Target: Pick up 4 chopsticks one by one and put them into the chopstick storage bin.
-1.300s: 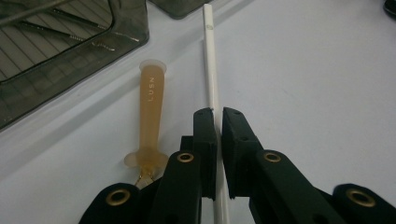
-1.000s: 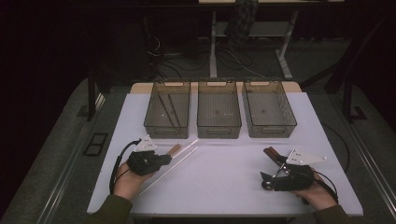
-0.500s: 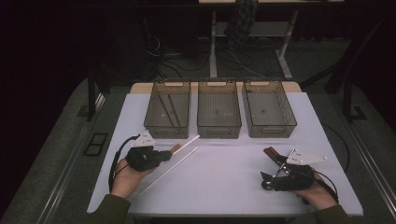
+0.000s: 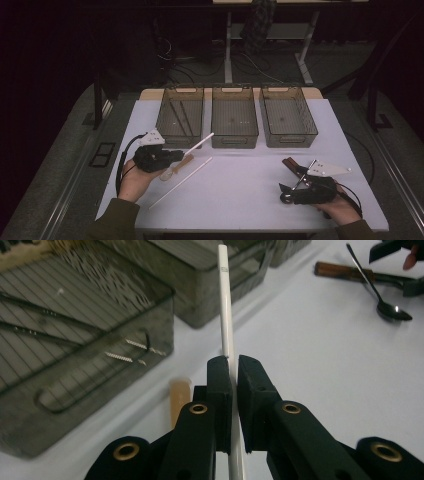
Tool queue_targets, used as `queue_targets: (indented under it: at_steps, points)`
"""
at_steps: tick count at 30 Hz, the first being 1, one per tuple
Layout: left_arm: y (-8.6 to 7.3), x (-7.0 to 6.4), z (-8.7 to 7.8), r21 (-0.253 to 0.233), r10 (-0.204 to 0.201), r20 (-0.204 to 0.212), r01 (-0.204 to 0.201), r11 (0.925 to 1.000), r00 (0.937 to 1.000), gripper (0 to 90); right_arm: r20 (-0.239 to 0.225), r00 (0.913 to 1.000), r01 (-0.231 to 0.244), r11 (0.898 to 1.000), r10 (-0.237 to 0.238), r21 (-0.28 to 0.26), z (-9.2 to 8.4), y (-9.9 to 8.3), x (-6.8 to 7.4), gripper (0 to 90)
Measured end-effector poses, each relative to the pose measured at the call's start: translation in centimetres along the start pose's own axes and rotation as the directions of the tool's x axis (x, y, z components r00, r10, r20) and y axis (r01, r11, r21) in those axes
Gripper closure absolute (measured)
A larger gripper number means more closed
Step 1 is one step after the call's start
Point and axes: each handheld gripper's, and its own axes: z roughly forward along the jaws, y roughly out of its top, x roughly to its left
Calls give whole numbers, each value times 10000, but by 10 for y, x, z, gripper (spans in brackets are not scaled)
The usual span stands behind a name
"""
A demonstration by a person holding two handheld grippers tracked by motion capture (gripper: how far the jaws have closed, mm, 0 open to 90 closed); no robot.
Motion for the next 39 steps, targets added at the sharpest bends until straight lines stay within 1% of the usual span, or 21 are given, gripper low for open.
queue_targets:
  at_steps: [4,8,14,21,27,31,39]
  points:
    - [10,6,1,-121,-21,-74,20,9999,10000,843,15,10000,-42,10000,42,-15,0,0,-1,115]
    - [20,12,4,-128,-60,-159,58,9999,9999,843,20,10000,-47,10000,47,-24,0,-1,-1,115]
    - [32,23,9,-161,-208,-420,201,9997,9989,843,73,9999,-91,9999,92,-72,-1,0,-1,115]
    - [43,36,18,-30,-367,-677,366,9993,9970,842,93,9998,-175,9997,177,-139,-2,-1,-1,115]
    - [51,46,29,100,-552,-919,563,9984,9942,842,70,9997,-231,9995,232,-219,-3,-1,-1,116]
    - [59,50,38,266,-542,-1145,576,9980,9919,842,41,9996,-281,9992,282,-277,-4,0,-1,116]
    - [75,62,50,379,-553,-1593,621,9973,9857,843,11,9994,-333,9988,334,-372,-5,0,-1,115]
